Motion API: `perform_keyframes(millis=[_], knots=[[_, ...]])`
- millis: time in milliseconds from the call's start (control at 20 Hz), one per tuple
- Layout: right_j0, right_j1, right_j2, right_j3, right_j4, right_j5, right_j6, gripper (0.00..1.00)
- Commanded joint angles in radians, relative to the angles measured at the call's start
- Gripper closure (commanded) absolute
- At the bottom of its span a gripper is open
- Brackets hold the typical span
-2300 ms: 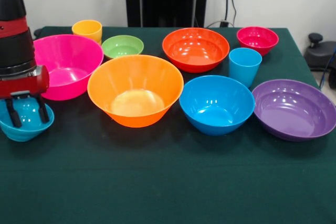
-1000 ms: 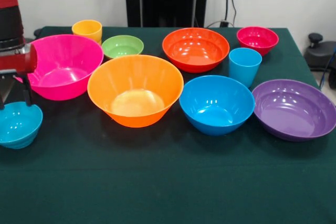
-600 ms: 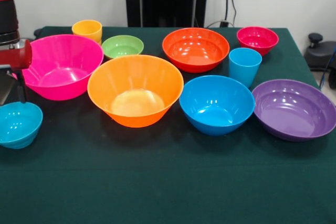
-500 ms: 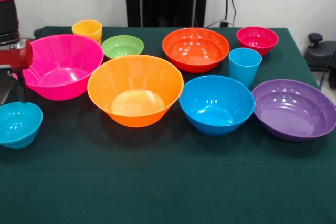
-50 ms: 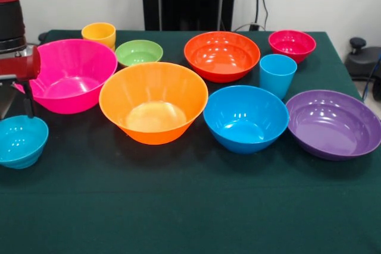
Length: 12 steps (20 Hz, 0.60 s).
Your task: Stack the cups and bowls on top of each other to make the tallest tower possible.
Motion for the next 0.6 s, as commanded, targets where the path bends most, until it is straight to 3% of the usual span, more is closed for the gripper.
perform_keyframes(millis=[50,600], knots=[[0.053,0.021,-0.025,0.044,-0.061,0.026,-0.172,0.0],[0.079,0.004,-0.05,0.068,-0.076,-0.008,-0.109,0.0]])
